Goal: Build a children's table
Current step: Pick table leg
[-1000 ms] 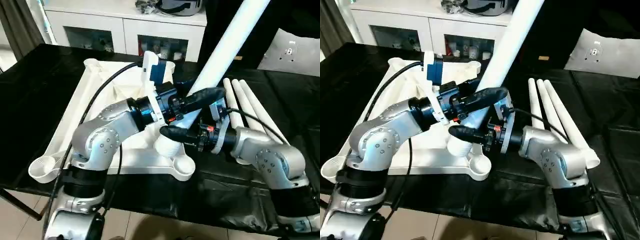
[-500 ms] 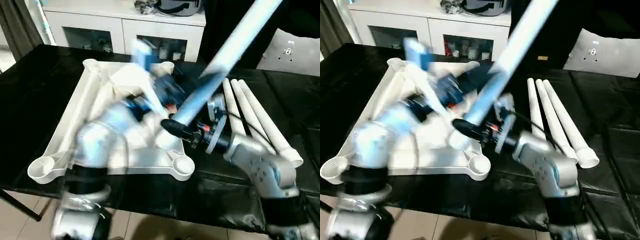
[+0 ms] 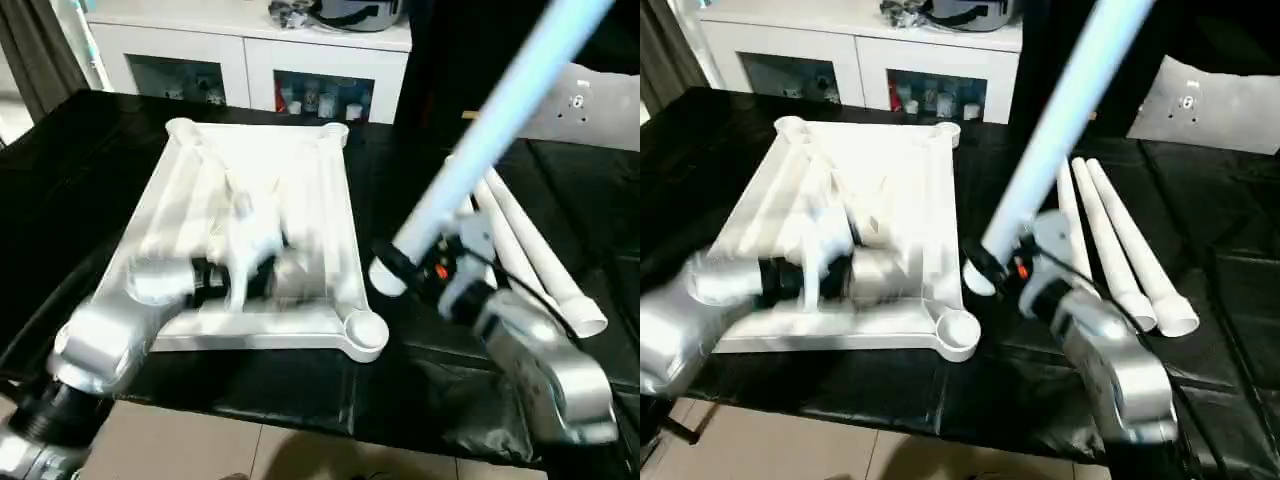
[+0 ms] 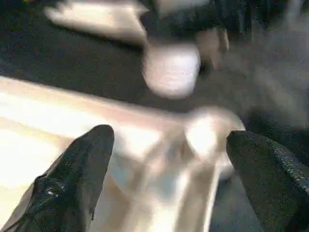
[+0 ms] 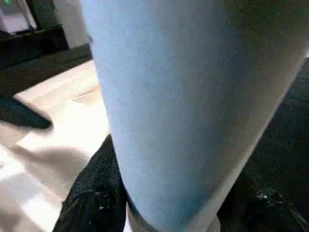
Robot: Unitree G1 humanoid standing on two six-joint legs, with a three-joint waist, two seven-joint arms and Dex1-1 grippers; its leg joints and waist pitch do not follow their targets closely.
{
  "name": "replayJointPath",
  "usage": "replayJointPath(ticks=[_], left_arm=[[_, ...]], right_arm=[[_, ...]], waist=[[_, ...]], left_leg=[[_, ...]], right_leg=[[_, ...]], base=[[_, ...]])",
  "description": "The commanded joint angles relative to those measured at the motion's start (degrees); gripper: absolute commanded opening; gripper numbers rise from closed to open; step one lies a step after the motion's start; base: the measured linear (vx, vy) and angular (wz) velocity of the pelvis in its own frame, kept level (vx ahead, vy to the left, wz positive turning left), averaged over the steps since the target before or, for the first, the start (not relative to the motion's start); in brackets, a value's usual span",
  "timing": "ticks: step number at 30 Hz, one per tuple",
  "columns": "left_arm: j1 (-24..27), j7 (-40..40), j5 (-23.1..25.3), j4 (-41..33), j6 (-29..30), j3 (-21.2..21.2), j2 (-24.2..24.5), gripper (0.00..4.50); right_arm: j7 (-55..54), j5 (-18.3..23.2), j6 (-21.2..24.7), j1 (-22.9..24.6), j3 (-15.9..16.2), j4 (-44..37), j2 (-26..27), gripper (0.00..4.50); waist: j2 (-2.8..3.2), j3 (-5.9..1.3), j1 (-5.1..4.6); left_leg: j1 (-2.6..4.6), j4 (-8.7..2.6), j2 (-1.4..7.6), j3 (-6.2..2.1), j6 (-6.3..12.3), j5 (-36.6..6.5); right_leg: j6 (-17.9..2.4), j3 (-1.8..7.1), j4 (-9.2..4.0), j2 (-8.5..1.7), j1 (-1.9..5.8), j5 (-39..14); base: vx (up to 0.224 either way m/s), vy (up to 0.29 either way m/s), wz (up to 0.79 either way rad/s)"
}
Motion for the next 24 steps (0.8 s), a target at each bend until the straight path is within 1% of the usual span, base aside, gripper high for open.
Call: replayJointPath(ticks=[1, 2, 3, 5, 6, 7, 8, 9, 10, 11, 12, 13, 14, 15, 16, 17, 18, 19, 21, 22, 23, 24], left_arm=[[0.33, -2.17, 2.89, 0.88, -3.73, -1.99, 0.87, 3.95], [0.66, -2.85, 3.43, 1.65, -4.88, -2.51, 0.94, 3.85], [0.96, -3.22, 4.23, 3.06, -6.81, -3.04, 0.53, 3.75], [0.99, -3.44, 4.89, 5.75, -8.51, -4.06, -0.06, 3.55], [0.87, -4.36, 5.68, 8.33, -11.09, -4.78, -0.34, 3.55], [0.87, -4.36, 5.68, 8.33, -11.09, -4.78, -0.34, 3.53], [0.85, -4.74, 5.72, 9.13, -11.60, -4.86, -0.49, 3.32], [0.72, -5.28, 5.74, 10.20, -12.21, -4.84, -0.71, 3.22], [0.27, -6.09, 6.37, 12.00, -13.34, -5.04, -0.77, 3.22], [0.27, -6.09, 6.37, 12.00, -13.34, -5.04, -0.77, 3.15], [-0.51, -7.36, 7.02, 14.82, -14.48, -5.07, -1.00, 3.10], [-0.65, -7.58, 7.03, 15.26, -14.57, -5.02, -1.07, 2.99], [-0.85, -7.95, 7.00, 15.94, -14.75, -4.94, -1.20, 2.86], [-1.00, -8.53, 6.78, 16.72, -15.09, -4.87, -1.37, 2.77], [-0.98, -9.57, 6.13, 17.34, -15.37, -4.74, -1.61, 2.73], [-0.98, -9.57, 6.13, 17.34, -15.37, -4.74, -1.61, 2.68], [-0.64, -10.33, 5.69, 17.38, -15.43, -4.81, -1.75, 2.48], [-0.56, -10.47, 5.77, 17.58, -15.58, -4.88, -1.81, 2.48], [-0.40, -10.55, 6.38, 18.57, -16.50, -4.98, -2.11, 2.30], [-0.32, -10.46, 6.62, 18.83, -16.73, -4.99, -2.21, 2.21], [-0.35, -10.49, 6.76, 19.22, -16.93, -4.94, -2.31, 2.21], [-0.26, -10.62, 6.89, 19.54, -17.13, -4.81, -2.48, 2.10]], right_arm=[[0.49, 2.02, -0.03, 0.62, -1.04, -2.75, 0.24, 1.93], [0.56, 2.48, 0.50, 1.06, -1.03, -3.11, 0.19, 1.93], [1.33, 2.29, 0.50, 1.84, -0.26, -3.53, -0.45, 1.93], [2.37, 1.95, -0.06, 3.24, 0.90, -4.44, -1.06, 1.93], [2.75, 2.47, 0.10, 4.32, 1.30, -5.51, -0.87, 1.93], [2.75, 2.47, 0.10, 4.32, 1.30, -5.51, -0.87, 1.93], [2.81, 2.55, 0.12, 4.72, 1.43, -5.93, -0.88, 1.93], [2.96, 2.68, 0.23, 5.04, 1.59, -6.28, -0.93, 1.93], [3.35, 3.10, 0.57, 5.44, 1.81, -6.85, -1.14, 1.93], [3.35, 3.10, 0.57, 5.44, 1.81, -6.85, -1.14, 1.93], [4.00, 4.26, 1.35, 6.25, 1.94, -7.98, -1.53, 1.93], [4.12, 4.41, 1.47, 6.34, 1.96, -8.13, -1.62, 1.93], [4.27, 4.61, 1.62, 6.52, 1.97, -8.38, -1.77, 1.93], [4.42, 4.75, 1.73, 6.85, 1.91, -8.75, -1.97, 1.93], [4.69, 4.91, 1.88, 7.27, 1.78, -9.15, -2.30, 1.93], [4.69, 4.91, 1.88, 7.27, 1.78, -9.15, -2.30, 1.93], [4.98, 4.91, 1.91, 7.56, 1.64, -9.23, -2.66, 1.93], [5.03, 4.88, 1.96, 7.59, 1.62, -9.16, -2.75, 1.93], [5.12, 4.97, 2.35, 7.73, 1.67, -9.26, -3.13, 1.93], [5.16, 5.10, 2.55, 7.84, 1.71, -9.44, -3.31, 1.93], [5.17, 5.30, 2.85, 7.77, 1.78, -9.53, -3.41, 1.93], [5.24, 5.65, 3.37, 7.83, 1.88, -9.83, -3.68, 1.93]], waist=[[1.16, -3.88, -0.02], [1.09, -3.89, -0.10], [1.68, -3.89, -0.08], [1.48, -3.83, -0.19], [1.76, -3.86, -0.15], [1.76, -3.86, -0.15], [1.80, -3.91, -0.18], [1.97, -3.86, -0.14], [2.33, -3.83, -0.13], [2.19, -3.76, -0.23], [2.33, -3.72, -0.29], [2.31, -3.77, -0.28], [2.29, -3.75, -0.35], [2.47, -3.76, -0.30], [2.40, -3.81, -0.27], [2.46, -3.86, -0.26], [2.37, -3.91, -0.33], [2.47, -3.89, -0.31], [2.24, -3.86, -0.36], [2.24, -3.84, -0.33], [2.14, -3.82, -0.36], [2.01, -3.77, -0.34]], left_leg=[[0.36, -4.92, 2.10, -0.38, -1.59, -10.08], [0.34, -4.93, 2.12, -0.36, -1.66, -10.20], [0.35, -4.97, 2.10, -0.47, -1.80, -10.33], [0.41, -4.98, 2.08, -0.35, -1.80, -11.30], [0.41, -4.94, 1.95, -0.37, -1.68, -12.24], [0.41, -4.94, 1.95, -0.37, -1.68, -12.24], [0.27, -5.00, 1.92, -0.45, -1.60, -12.53], [0.32, -4.98, 1.91, -0.48, -1.58, -12.89], [0.36, -4.96, 1.87, -0.54, -1.48, -13.05], [0.45, -5.02, 1.94, -0.51, -1.52, -13.55], [0.39, -5.06, 1.85, -0.62, -1.48, -13.73], [0.63, -4.97, 1.86, -0.56, -1.29, -13.91], [0.56, -5.02, 1.85, -0.61, -1.23, -13.89], [0.74, -5.00, 1.84, -0.52, -1.24, -13.95], [0.61, -5.06, 1.92, -0.59, -1.29, -13.66], [0.65, -5.05, 1.92, -0.59, -1.26, -13.52], [0.65, -5.06, 2.01, -0.58, -1.28, -13.44], [0.66, -5.11, 2.06, -0.61, -1.29, -13.41], [0.59, -5.02, 1.99, -0.50, -1.10, -13.34], [0.60, -5.02, 1.97, -0.49, -1.04, -13.24], [0.57, -5.03, 1.95, -0.50, -0.96, -13.22], [0.60, -5.00, 1.94, -0.47, -0.89, -13.26]], right_leg=[[-7.59, 2.47, -4.37, -4.64, 3.18, -16.63], [-7.82, 2.47, -4.25, -4.64, 3.20, -16.34], [-8.28, 2.39, -4.24, -4.66, 3.14, -16.22], [-8.39, 2.38, -4.38, -4.53, 3.12, -16.43], [-8.15, 2.45, -4.52, -4.60, 3.10, -17.55], [-8.15, 2.45, -4.52, -4.60, 3.10, -17.55], [-7.83, 2.43, -4.63, -4.68, 3.23, -18.88], [-7.55, 2.45, -4.79, -4.80, 3.10, -20.89], [-7.17, 2.47, -5.02, -4.83, 3.00, -22.46], [-6.95, 2.42, -5.10, -4.74, 2.88, -23.20], [-6.55, 2.44, -5.14, -4.80, 3.03, -24.05], [-6.19, 2.47, -5.25, -4.75, 2.91, -24.48], [-6.27, 2.51, -5.25, -4.76, 2.95, -24.39], [-6.37, 2.51, -5.39, -4.69, 2.79, -24.37], [-6.76, 2.54, -5.22, -4.79, 3.00, -23.56], [-6.92, 2.53, -5.19, -4.80, 2.97, -23.27], [-7.40, 2.51, -5.09, -4.81, 2.97, -22.53], [-7.88, 2.49, -4.94, -4.79, 3.00, -21.77], [-8.13, 2.53, -4.99, -4.80, 3.06, -21.57], [-8.11, 2.53, -5.00, -4.82, 3.07, -21.93], [-8.00, 2.52, -5.06, -4.83, 3.10, -22.28], [-7.73, 2.54, -5.16, -4.85, 3.05, -23.25]], base=[[0.000, 0.000, 0.00], [0.000, 0.000, 0.00], [0.000, 0.000, 0.00], [0.000, 0.000, 0.00], [0.000, 0.000, 0.00], [0.000, 0.000, 0.00], [0.000, 0.000, 0.00], [0.000, 0.000, 0.00], [0.000, 0.000, 0.00], [0.000, 0.000, 0.00], [0.000, 0.000, 0.00], [0.000, 0.000, 0.00], [0.000, 0.000, 0.00], [0.000, 0.000, 0.00], [0.000, 0.000, 0.00], [0.000, 0.000, 0.00], [0.000, 0.000, 0.00], [0.000, 0.000, 0.00], [0.000, 0.000, 0.00], [0.000, 0.000, 0.00], [0.000, 0.000, 0.00], [0.000, 0.000, 0.00]])
